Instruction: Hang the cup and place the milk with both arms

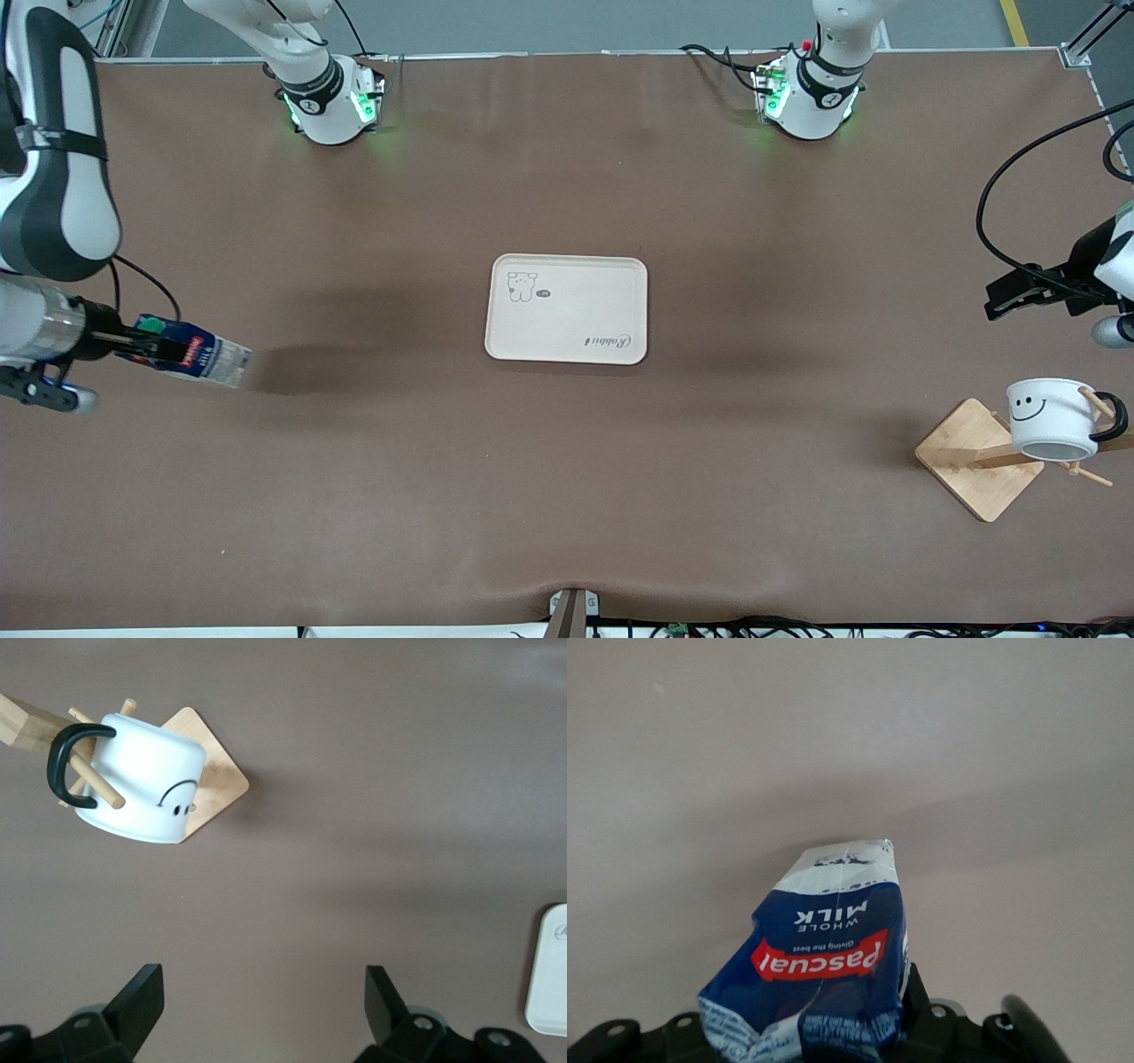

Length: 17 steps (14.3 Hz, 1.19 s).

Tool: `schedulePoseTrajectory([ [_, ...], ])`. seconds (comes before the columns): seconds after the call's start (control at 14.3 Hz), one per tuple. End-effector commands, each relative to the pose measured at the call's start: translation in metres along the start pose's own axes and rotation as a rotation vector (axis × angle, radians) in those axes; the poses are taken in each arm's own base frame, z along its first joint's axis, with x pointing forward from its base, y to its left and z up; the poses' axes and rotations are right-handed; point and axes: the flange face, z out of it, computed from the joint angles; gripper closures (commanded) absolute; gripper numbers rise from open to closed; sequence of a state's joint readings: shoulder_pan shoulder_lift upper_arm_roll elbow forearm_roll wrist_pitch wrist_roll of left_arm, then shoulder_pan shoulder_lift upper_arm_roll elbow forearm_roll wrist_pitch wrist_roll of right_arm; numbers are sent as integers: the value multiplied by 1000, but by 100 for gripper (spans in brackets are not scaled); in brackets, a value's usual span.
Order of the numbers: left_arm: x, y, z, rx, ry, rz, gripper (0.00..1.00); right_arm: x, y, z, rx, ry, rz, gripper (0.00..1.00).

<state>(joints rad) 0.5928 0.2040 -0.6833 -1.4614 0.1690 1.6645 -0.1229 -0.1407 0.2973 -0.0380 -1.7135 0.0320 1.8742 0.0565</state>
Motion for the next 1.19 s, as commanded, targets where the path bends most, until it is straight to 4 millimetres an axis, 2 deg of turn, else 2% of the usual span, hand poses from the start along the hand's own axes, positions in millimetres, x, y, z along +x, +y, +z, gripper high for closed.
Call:
schedulePoseTrajectory([
  [0.0,-16,8,-22,-3,-9,-12,0,-23,5,9,-5,5,-53,100],
  [0.14,-23,23,-30,15,-8,9,0,-24,11,16,-4,-11,-56,100],
  [0.21,-25,28,-32,18,-9,18,0,-28,24,27,-1,-33,-37,100],
  [0.42,-34,54,-35,35,-23,53,0,-43,36,62,4,-93,-76,100],
  [0.49,-36,61,-38,43,-19,61,0,-42,36,63,3,-66,-77,97],
  [0.56,-37,67,-38,45,-19,70,0,-40,36,62,3,-50,-77,82],
  [0.63,-40,74,-39,47,-15,80,0,-42,37,65,5,-56,-75,83],
  [0.77,-46,82,-40,42,-10,86,0,-47,35,72,16,-70,-72,87],
  [0.91,-50,80,-44,24,-6,74,0,-48,30,74,16,-74,-82,87],
  [1.12,-58,82,-44,25,-11,81,0,-51,33,84,21,-91,-116,88],
])
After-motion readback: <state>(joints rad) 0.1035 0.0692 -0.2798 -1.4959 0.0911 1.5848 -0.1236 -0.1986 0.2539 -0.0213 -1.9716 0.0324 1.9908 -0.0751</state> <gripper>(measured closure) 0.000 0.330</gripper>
